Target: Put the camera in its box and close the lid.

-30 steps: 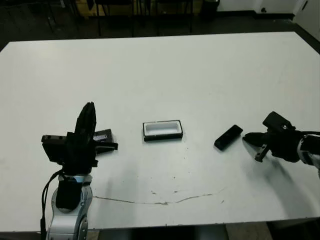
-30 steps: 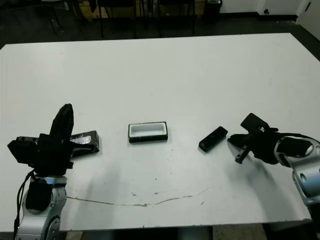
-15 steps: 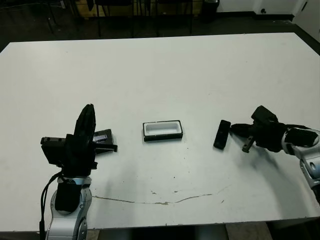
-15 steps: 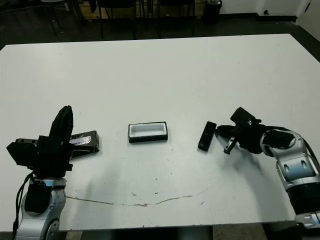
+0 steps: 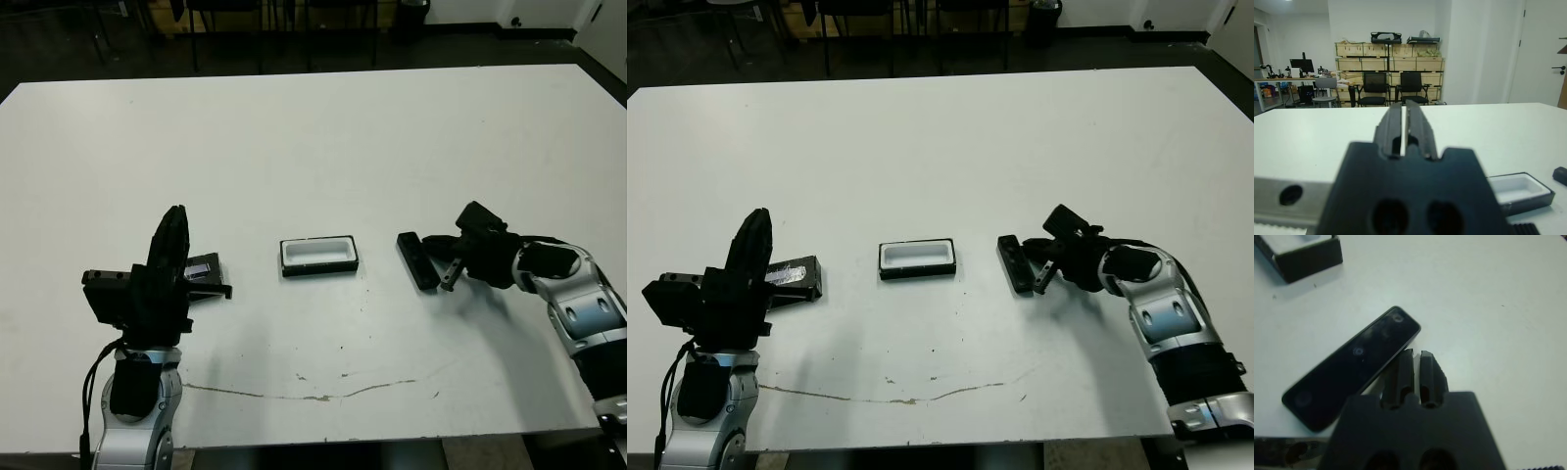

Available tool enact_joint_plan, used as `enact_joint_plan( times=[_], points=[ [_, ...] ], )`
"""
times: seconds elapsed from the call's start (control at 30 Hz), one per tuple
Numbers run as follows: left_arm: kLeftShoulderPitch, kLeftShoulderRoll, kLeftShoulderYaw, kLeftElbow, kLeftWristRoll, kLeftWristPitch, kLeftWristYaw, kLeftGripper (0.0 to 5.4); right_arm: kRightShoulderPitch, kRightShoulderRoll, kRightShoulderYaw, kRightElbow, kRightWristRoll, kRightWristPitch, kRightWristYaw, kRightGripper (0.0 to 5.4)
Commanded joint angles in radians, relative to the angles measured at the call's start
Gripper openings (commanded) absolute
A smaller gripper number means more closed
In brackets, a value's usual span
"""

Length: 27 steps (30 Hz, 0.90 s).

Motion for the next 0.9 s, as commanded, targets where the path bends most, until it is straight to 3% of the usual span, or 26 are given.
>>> enact_joint_plan(
  times=[0.03,0.23,0.33,0.43,0.57,0.7,0.8,0.9],
  points=[
    [0.013,0.003,0.001,0.018,0.01,0.004,0.007,0.01,0.048,0.015,0.044,0.038,-0.021,0.045,0.025,0.0],
    [0.013,0.0,0.001,0.021,-0.002,0.007,0.002,0.01,0.052,-0.004,0.034,0.014,-0.049,0.033,-0.015,0.0],
    [0.012,0.002,0.002,0.029,0.002,-0.005,0.001,0.01,0.071,0.002,-0.027,0.002,-0.039,0.059,-0.091,0.0],
    [0.011,0.004,0.002,0.033,0.007,-0.009,0.001,0.01,0.086,0.001,-0.101,0.017,-0.006,0.025,-0.138,0.0],
    [0.013,0.001,0.001,0.029,0.003,-0.004,0.002,0.01,0.106,-0.003,-0.193,-0.053,0.043,0.04,-0.169,0.0],
    [0.008,0.004,0.0,0.034,0.004,-0.013,-0.002,0.01,0.153,0.004,-0.277,-0.233,0.135,0.151,-0.182,0.0],
    [0.003,0.002,-0.001,0.038,0.007,-0.008,0.001,0.01,0.195,0.033,-0.329,-0.367,0.242,0.276,-0.196,0.0],
    [0.0,0.001,-0.003,0.036,0.007,0.0,0.003,0.01,0.24,0.046,-0.337,-0.504,0.29,0.4,-0.247,0.0]
  ],
)
